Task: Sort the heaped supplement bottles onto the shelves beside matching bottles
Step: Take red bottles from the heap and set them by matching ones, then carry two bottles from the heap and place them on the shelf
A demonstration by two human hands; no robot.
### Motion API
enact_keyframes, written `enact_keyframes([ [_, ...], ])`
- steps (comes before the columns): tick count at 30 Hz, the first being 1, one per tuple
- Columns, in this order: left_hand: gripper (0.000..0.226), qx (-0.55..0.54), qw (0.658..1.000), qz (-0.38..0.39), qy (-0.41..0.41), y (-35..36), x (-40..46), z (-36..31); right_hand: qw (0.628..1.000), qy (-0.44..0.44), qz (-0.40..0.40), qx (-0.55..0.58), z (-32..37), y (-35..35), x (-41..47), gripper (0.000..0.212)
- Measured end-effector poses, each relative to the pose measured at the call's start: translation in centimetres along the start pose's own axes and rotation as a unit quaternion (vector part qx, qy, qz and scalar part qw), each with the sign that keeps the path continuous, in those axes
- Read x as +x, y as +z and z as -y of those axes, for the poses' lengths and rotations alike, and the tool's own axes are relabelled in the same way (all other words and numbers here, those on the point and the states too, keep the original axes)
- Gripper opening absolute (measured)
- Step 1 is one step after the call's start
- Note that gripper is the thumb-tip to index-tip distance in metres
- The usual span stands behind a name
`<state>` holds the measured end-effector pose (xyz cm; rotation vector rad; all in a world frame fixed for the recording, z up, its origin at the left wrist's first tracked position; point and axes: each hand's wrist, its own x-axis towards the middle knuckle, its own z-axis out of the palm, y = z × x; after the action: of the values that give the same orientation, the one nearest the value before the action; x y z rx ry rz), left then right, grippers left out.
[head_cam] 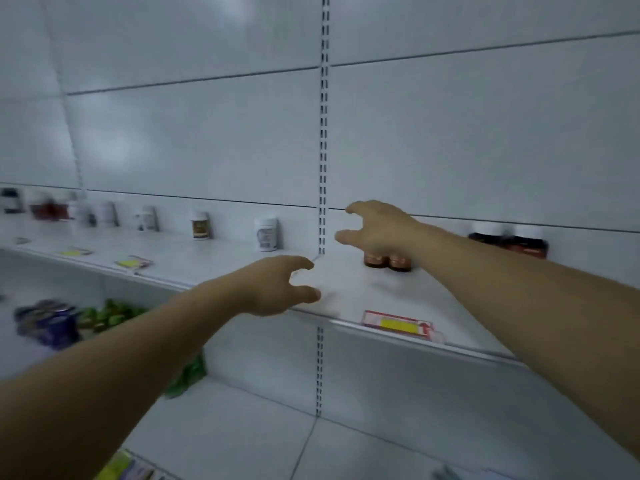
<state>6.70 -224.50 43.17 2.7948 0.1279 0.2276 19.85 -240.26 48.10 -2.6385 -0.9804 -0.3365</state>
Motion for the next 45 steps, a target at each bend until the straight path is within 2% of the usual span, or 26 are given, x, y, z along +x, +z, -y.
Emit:
enact_keyframes([
  [3, 0.062, 0.015, 0.998, -0.027, -0.054, -2.7, -4.5, 8.3, 0.997, -0.066, 0.037, 0.007, 10.6, 4.5, 3.2, 0.074],
  [8, 0.061, 0.023, 0.983, -0.010, -0.179, -5.9, -12.4, 22.3, 0.979, -0.180, 0.093, 0.040, 27.9, 11.7, 6.9, 0.071],
  [11, 0.058, 0.016, 0.971, -0.012, -0.237, -6.6, -15.8, 30.0, 0.959, -0.249, 0.128, 0.047, 36.7, 16.3, 8.6, 0.068],
  [14, 0.060, 0.000, 0.960, -0.014, -0.280, -6.7, -17.5, 36.4, 0.945, -0.279, 0.170, 0.035, 42.7, 20.9, 10.3, 0.065],
  [19, 0.061, -0.007, 0.940, -0.015, -0.340, -6.9, -17.1, 48.6, 0.931, -0.304, 0.203, 0.021, 51.1, 30.6, 16.8, 0.054],
  [28, 0.059, -0.020, 0.913, -0.036, -0.406, -11.7, -13.6, 69.8, 0.927, -0.270, 0.256, 0.050, 64.8, 43.0, 33.0, 0.061],
  [38, 0.060, -0.041, 0.911, -0.055, -0.406, -17.1, -14.5, 96.3, 0.925, -0.290, 0.239, 0.062, 86.1, 55.8, 45.8, 0.064],
  [45, 0.061, -0.033, 0.917, -0.001, -0.398, -22.5, -14.9, 115.5, 0.928, -0.251, 0.267, 0.074, 100.5, 63.4, 54.8, 0.063],
])
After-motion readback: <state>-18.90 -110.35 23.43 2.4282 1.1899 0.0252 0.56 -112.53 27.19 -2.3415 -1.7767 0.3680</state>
